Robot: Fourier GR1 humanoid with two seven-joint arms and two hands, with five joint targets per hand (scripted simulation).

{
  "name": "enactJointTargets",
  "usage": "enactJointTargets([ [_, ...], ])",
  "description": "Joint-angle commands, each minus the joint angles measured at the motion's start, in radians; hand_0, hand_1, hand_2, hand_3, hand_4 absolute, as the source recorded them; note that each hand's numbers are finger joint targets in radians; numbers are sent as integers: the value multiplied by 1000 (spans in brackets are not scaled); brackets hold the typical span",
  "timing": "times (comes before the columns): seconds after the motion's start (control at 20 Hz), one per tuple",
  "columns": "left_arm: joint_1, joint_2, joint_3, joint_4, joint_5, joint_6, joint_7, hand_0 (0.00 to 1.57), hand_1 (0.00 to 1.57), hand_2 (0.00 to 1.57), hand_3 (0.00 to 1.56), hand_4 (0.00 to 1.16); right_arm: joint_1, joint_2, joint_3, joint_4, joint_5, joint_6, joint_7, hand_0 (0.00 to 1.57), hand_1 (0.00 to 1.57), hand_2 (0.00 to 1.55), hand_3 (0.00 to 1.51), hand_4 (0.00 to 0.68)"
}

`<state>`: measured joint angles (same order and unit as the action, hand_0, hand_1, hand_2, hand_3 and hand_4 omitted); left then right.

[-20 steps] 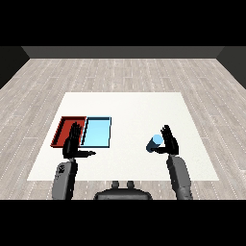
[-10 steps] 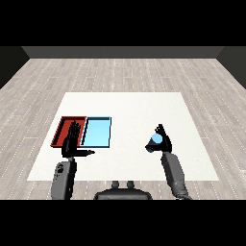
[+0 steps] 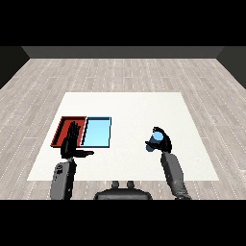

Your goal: Pick the blue can and put it in the blue box

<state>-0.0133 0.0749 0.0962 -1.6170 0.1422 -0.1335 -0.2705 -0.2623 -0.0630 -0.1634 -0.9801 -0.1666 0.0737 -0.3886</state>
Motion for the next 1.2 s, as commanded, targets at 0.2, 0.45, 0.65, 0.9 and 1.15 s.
enactJointTargets([
  [0.2,-29,-17,-5,72,-15,0,-54,0,0,0,0,0,2,43,81,-77,82,-137,68,1543,1543,1490,1452,601],
  [0.45,14,-1,2,2,-19,-2,-35,0,0,0,0,0,67,18,117,-246,73,-106,166,1493,1493,1465,1429,614],
  [0.65,-2,-37,-63,47,-65,9,-34,0,0,0,0,0,20,55,178,-364,118,-160,206,1452,1452,1477,1449,636],
  [0.9,-27,-7,-40,-26,-15,-14,49,0,0,0,0,0,42,59,223,-446,130,-155,185,1422,1422,1462,1443,634],
  [1.15,-59,-73,-126,62,-9,7,85,0,0,0,0,0,-82,32,196,-437,103,-138,220,1479,1479,1454,1430,641],
])
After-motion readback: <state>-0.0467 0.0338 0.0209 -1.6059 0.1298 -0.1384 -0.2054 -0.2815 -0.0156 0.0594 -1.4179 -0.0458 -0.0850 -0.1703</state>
